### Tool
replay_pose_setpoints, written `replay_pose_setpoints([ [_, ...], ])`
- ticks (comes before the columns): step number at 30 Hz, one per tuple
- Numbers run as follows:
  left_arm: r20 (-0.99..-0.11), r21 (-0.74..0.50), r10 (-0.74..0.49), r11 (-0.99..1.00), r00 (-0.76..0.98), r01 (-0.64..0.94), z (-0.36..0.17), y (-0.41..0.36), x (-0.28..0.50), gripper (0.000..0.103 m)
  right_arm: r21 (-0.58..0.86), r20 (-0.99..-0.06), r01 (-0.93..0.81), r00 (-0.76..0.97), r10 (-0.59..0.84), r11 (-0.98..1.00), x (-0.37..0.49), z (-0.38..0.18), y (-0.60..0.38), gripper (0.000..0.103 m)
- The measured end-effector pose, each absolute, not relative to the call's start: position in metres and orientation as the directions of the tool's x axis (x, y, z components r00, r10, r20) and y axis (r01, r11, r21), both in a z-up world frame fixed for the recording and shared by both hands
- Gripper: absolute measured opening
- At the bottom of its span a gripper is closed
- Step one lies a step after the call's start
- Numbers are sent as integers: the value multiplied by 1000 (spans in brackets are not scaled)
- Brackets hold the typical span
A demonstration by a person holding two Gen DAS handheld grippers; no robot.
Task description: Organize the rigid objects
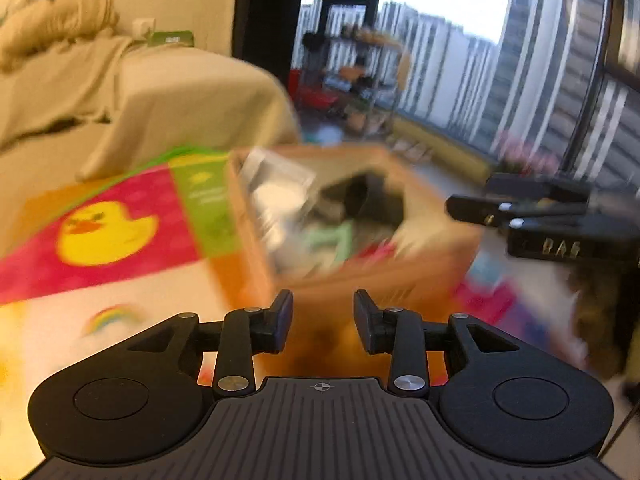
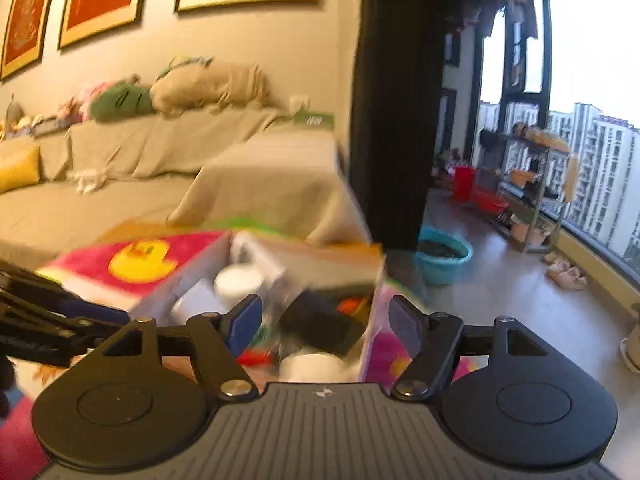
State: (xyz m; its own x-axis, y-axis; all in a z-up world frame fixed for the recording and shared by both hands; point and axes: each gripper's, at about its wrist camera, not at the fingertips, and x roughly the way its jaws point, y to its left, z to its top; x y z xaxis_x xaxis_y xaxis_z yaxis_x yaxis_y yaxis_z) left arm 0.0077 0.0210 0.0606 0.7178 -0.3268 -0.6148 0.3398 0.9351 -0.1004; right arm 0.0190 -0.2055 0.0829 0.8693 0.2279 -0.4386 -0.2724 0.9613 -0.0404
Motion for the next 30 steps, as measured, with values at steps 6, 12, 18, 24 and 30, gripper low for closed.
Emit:
replay_pose_setpoints([
  [6, -617, -88, -295, 947, 729, 308, 53, 44, -14, 38, -3, -520, -246, 828, 209, 969, -5, 50, -196, 71],
  [12, -570, -240, -369, 929, 734, 281, 40, 49, 3, 38, 27, -549, -229, 810, 205, 973, 7, 40, -201, 71],
  [18, -496, -371, -403, 899, 769, 232, 38, 55, 15, 38, -100, -521, -307, 826, 213, 946, 17, 40, -193, 75],
  [24, -510, -363, -366, 912, 778, 191, 33, 66, 30, 38, -90, -541, -404, 787, 296, 910, 58, 51, -172, 77],
  [30, -561, -310, -222, 950, 798, 46, 33, 96, 45, 38, -158, -518, -523, 766, 381, 837, 93, 51, -109, 62],
])
